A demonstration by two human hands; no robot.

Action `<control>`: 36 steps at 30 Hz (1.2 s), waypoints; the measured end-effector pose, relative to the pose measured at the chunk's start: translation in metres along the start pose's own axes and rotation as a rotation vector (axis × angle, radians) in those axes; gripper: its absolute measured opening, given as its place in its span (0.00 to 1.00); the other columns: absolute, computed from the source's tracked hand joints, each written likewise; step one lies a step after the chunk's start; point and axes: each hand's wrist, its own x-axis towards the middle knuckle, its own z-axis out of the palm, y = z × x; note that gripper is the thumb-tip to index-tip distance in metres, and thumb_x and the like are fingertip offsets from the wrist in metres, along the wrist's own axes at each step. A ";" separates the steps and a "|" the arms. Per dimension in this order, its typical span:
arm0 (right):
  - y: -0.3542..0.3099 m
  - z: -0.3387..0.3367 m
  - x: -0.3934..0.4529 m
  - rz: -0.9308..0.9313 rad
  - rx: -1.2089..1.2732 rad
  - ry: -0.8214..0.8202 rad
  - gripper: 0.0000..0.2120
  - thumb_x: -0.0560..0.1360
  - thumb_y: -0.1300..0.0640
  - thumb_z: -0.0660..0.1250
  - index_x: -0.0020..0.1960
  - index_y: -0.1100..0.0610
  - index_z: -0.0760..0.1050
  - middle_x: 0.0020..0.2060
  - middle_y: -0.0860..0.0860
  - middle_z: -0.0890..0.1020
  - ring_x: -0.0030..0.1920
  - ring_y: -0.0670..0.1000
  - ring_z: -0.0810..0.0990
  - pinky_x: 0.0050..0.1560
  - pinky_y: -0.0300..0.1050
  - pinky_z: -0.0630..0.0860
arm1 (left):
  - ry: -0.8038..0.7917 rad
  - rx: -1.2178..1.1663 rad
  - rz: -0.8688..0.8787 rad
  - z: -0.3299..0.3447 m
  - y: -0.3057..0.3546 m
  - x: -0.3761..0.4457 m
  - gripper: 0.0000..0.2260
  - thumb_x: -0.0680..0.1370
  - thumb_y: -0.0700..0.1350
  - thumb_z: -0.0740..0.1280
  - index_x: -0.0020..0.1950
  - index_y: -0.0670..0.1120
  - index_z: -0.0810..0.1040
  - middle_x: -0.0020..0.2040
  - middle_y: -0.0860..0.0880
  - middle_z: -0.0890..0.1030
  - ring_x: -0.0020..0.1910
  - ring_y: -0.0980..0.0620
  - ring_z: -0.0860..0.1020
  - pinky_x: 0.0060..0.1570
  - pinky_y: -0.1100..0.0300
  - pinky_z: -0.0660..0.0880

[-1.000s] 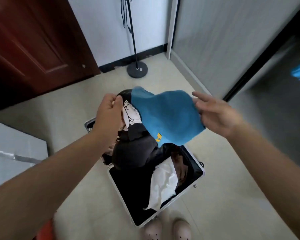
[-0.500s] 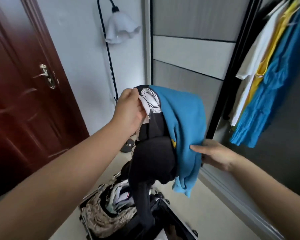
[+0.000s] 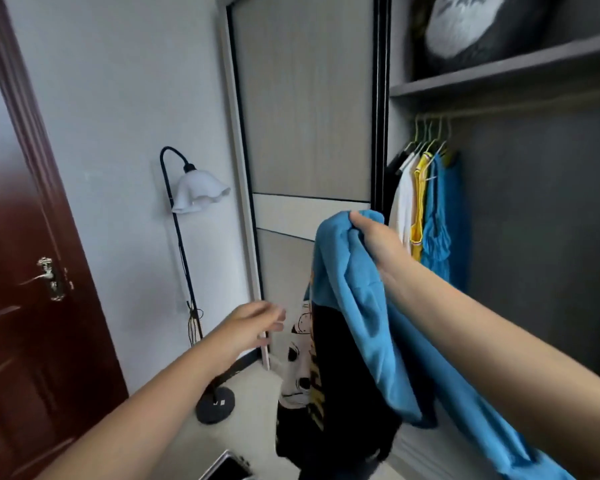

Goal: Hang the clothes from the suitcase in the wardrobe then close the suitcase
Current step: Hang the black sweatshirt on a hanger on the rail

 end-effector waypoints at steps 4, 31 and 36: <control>-0.014 0.022 0.000 -0.032 0.146 -0.003 0.10 0.80 0.56 0.56 0.47 0.62 0.71 0.36 0.55 0.76 0.36 0.52 0.75 0.50 0.49 0.74 | -0.089 -0.110 0.193 0.001 0.024 -0.014 0.08 0.77 0.39 0.64 0.38 0.41 0.76 0.33 0.52 0.81 0.36 0.56 0.80 0.42 0.67 0.77; 0.019 -0.064 -0.043 -0.481 -0.742 -0.246 0.25 0.71 0.67 0.69 0.59 0.44 0.66 0.59 0.44 0.74 0.55 0.30 0.72 0.59 0.32 0.68 | 0.354 -0.047 0.626 0.009 0.085 0.005 0.10 0.78 0.34 0.59 0.44 0.47 0.75 0.37 0.56 0.75 0.36 0.63 0.73 0.38 0.72 0.68; 0.044 -0.024 -0.043 -0.234 -0.597 -0.529 0.18 0.72 0.65 0.68 0.58 0.51 0.71 0.51 0.46 0.80 0.50 0.43 0.79 0.53 0.37 0.76 | 0.223 0.123 0.697 0.036 0.090 -0.001 0.13 0.75 0.34 0.63 0.38 0.50 0.70 0.33 0.53 0.72 0.29 0.65 0.72 0.35 0.73 0.66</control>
